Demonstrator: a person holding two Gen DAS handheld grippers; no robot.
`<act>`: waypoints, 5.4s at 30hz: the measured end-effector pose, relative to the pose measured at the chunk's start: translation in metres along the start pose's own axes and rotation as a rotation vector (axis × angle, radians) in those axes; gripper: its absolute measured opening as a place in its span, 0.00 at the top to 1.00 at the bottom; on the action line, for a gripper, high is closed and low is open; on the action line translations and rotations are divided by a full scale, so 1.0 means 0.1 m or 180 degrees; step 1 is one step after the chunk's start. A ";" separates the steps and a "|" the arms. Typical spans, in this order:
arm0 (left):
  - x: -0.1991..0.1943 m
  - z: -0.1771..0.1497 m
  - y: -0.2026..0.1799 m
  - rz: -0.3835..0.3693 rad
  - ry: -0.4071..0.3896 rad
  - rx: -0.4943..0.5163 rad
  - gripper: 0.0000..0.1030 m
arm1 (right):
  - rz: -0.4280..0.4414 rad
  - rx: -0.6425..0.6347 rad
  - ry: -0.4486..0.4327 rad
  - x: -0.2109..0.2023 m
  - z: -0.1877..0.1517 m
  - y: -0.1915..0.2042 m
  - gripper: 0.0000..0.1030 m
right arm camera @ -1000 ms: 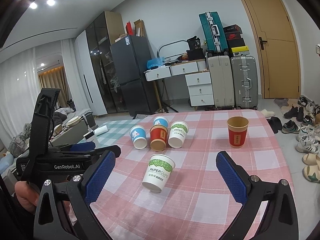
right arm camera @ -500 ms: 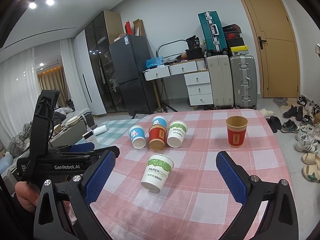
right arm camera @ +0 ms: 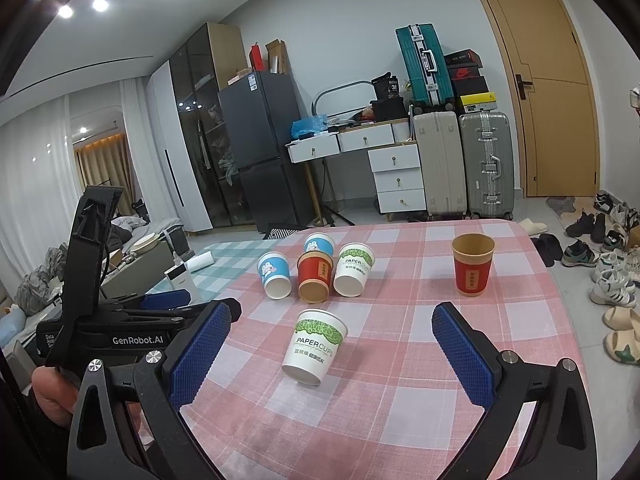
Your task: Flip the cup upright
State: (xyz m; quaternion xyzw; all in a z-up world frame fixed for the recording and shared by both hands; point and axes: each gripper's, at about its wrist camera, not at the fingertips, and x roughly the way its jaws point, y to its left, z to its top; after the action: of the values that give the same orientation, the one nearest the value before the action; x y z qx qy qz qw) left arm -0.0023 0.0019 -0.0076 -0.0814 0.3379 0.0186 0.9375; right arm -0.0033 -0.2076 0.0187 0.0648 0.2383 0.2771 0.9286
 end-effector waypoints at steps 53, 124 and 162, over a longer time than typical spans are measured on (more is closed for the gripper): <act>1.90 -0.02 -0.11 -0.0110 0.1114 -0.0094 0.03 | -0.0096 0.0446 0.0209 0.37 -0.33 -0.65 0.00; -0.25 -0.34 0.70 0.0038 0.0372 -0.0154 0.15 | 0.0306 0.0027 0.0156 -0.10 -0.18 0.37 0.00; -1.24 -1.02 1.61 0.0617 -0.0136 -0.0515 0.01 | 0.0855 0.0333 0.2936 1.56 -0.62 1.21 0.00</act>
State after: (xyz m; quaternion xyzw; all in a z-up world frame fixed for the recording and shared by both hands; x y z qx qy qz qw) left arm -0.1768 0.1463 -0.0281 -0.1233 0.3216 0.1381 0.9286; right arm 0.0228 -0.0215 -0.0689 0.0119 0.6283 0.3820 0.6776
